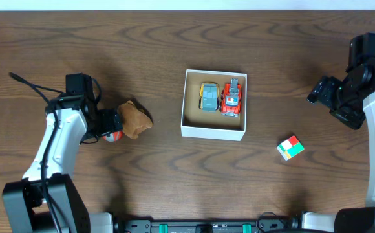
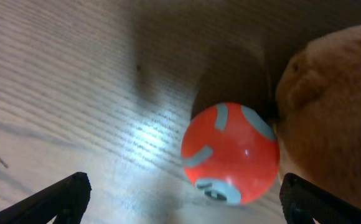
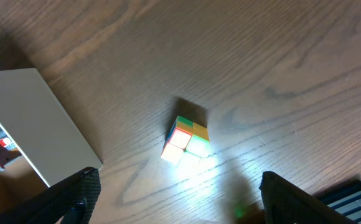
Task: Pack container
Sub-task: 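Grasp the orange-blue ball with the left gripper and lift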
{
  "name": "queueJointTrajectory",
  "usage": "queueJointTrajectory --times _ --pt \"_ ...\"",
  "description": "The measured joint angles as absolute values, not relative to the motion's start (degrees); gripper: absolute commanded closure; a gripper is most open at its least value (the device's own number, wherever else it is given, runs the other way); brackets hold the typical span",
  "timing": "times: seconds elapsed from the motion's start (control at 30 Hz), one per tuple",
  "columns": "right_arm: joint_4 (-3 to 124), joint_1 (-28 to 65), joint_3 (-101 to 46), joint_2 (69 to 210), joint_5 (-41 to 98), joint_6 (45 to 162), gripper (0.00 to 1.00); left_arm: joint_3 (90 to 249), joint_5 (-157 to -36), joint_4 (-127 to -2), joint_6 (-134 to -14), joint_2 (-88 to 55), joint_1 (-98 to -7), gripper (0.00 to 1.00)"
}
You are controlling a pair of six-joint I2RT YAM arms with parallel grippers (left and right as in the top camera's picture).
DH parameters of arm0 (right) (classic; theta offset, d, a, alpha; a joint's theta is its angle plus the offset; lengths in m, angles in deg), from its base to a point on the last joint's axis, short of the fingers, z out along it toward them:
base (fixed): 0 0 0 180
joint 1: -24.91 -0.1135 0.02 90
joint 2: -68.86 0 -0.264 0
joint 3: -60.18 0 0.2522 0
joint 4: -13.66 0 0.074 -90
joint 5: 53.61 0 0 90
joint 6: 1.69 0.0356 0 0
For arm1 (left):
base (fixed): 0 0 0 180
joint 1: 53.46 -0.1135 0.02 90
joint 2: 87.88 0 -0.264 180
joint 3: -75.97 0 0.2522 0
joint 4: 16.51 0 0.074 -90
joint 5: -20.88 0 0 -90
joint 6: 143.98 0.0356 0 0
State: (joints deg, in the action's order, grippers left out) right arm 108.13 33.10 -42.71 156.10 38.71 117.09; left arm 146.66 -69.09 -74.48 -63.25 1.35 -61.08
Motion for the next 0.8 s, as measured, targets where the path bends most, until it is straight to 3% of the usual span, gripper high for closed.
queueJointTrajectory --times 0.6,0.7,0.8 --pt "108.1 33.1 -42.7 156.1 38.6 116.7 0.15 147.1 -71.3 -70.4 -63.7 8.7 -61.1 0.0" --pt "108.1 33.1 -42.7 156.1 38.6 116.5 0.15 147.1 -71.3 -70.4 -63.8 9.5 -61.1 0.07" --pt "108.1 33.1 -42.7 156.1 38.5 116.5 0.15 147.1 -71.3 -70.3 -64.5 9.5 -61.1 0.2"
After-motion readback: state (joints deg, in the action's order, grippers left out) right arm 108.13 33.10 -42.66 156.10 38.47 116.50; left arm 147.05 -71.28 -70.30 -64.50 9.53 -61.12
